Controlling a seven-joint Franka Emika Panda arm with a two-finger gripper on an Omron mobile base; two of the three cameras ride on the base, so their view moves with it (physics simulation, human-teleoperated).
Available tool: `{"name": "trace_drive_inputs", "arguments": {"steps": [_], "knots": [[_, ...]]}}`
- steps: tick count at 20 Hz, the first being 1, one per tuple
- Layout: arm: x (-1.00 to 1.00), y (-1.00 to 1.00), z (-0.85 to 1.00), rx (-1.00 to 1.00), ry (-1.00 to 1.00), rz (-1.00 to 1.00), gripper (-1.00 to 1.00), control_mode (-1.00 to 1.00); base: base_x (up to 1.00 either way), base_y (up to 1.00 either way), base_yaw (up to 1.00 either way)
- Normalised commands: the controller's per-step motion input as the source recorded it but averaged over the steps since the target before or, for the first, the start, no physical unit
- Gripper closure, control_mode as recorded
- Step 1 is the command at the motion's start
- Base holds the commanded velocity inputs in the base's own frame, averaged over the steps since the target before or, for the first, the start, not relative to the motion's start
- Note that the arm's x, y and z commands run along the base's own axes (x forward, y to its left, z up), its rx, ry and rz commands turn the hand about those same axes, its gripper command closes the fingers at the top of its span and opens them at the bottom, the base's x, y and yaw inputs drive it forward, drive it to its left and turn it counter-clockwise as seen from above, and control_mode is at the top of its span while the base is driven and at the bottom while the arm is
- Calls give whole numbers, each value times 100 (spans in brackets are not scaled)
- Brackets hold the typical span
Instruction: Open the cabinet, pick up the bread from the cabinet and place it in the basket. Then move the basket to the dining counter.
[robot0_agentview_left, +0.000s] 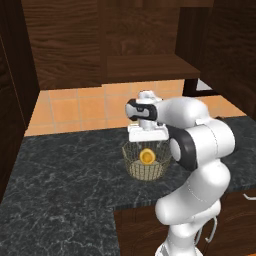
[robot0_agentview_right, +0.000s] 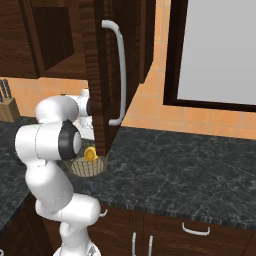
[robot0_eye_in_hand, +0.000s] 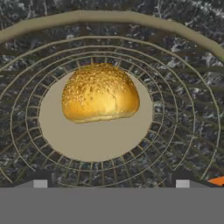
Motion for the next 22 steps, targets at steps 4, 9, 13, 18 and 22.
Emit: {"name": "trace_drive_inputs", "arguments": {"steps": [4, 9, 13, 18, 22], "knots": [[-30, 0, 39, 4, -16, -4, -100, -100, 0, 0, 0], [-61, -3, 32, 0, -9, -19, -100, -100, 0, 0, 0], [-35, -26, 7, 0, -11, -19, -100, -100, 0, 0, 0], [-23, -40, 6, 0, -1, -21, -100, -100, 0, 0, 0], [-14, -24, -1, 2, -3, -5, -100, -100, 0, 0, 0]]}}
